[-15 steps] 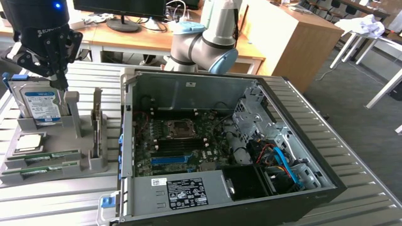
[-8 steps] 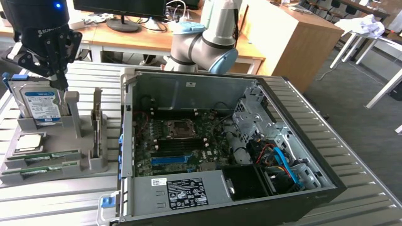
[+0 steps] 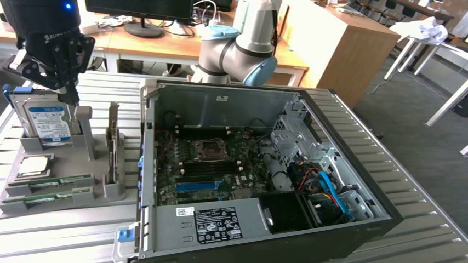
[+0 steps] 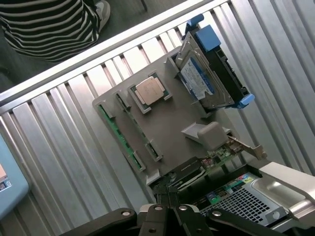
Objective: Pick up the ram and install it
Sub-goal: 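Pick up the ram and move it above insertion slot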
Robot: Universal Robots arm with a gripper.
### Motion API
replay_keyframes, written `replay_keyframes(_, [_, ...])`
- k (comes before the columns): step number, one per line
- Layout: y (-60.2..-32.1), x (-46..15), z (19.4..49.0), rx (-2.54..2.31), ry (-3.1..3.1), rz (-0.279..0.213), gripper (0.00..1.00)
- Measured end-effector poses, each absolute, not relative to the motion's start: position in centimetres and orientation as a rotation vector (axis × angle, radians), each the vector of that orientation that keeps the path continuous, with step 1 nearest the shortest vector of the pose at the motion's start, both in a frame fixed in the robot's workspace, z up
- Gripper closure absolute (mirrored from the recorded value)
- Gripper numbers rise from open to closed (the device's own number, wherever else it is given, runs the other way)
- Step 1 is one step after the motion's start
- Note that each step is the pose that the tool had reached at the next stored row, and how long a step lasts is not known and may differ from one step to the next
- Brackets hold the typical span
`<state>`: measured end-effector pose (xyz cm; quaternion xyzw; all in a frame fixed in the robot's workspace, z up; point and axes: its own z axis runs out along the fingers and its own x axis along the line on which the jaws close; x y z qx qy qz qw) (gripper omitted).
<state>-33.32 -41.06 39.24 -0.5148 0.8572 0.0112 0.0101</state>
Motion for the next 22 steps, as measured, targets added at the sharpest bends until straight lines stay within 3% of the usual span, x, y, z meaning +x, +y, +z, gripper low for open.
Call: replay_keyframes(22, [-41.06, -33.32, 39.24, -1.725, 2.603, 0.036, 0.90])
